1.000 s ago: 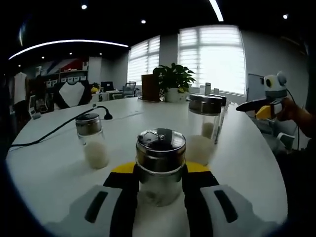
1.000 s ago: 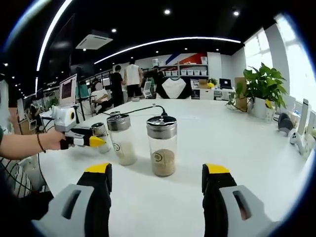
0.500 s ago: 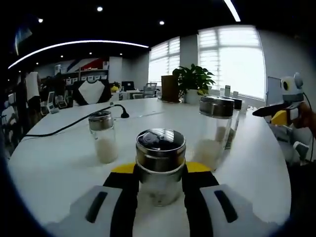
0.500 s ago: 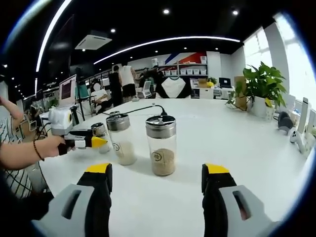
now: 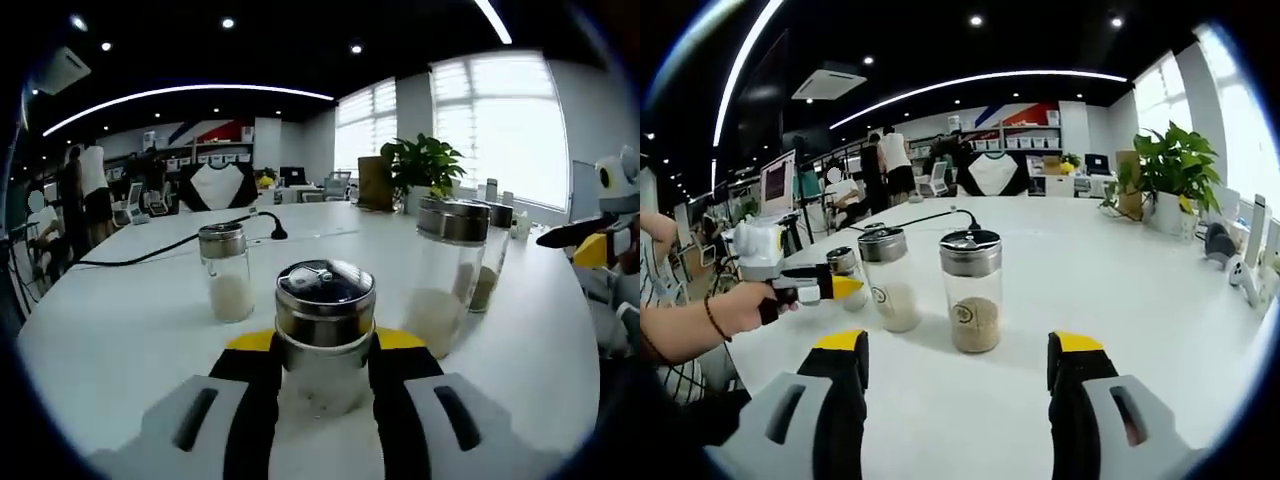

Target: Rotate the seasoning bottle until the label or dispensing opening points toward the visible target arrow and the bottle remains upright within the marked orientation range

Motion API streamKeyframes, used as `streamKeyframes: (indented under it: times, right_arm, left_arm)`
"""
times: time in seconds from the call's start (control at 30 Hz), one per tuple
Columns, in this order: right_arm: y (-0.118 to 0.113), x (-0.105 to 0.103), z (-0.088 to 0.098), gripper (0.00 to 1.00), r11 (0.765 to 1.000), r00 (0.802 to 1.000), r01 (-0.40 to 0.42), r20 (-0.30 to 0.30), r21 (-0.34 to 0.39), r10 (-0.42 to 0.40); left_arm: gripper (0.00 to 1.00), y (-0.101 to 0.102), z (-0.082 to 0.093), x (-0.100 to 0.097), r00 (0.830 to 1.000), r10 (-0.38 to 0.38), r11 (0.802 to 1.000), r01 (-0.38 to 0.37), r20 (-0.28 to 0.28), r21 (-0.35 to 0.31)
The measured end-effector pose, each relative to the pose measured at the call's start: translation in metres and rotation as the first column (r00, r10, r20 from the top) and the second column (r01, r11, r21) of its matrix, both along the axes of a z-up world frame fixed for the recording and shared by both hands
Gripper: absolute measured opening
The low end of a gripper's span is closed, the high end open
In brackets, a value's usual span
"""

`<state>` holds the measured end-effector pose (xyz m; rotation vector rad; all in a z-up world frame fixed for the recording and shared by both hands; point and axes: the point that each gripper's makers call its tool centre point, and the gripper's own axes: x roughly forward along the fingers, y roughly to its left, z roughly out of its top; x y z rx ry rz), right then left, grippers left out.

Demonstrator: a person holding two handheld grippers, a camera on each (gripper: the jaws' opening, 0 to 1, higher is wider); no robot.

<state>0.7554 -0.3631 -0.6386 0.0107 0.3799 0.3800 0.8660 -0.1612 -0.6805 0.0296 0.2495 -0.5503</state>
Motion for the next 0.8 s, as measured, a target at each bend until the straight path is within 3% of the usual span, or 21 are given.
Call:
streamKeyframes:
  times: [0.47, 0.8]
  right_arm:
    - [-0.0032, -0.0012, -0.0022, 0.74, 1.0, 1.0, 0.01, -0.008, 0.006, -0.01]
    - [-0.0018, -0.0009, -0.0037, 0.74, 1.0, 1.0, 0.005, -0.015, 0.007, -0.005]
  left_arm:
    - [0.36, 0.005, -0.0002, 0.0019, 0.991, 0.134, 0.991, -0.134, -0.004, 0.001]
    - [0.36, 0.0055, 0.0, 0.001, 0.993, 0.114, 0.993, -0.114, 0.01, -0.002]
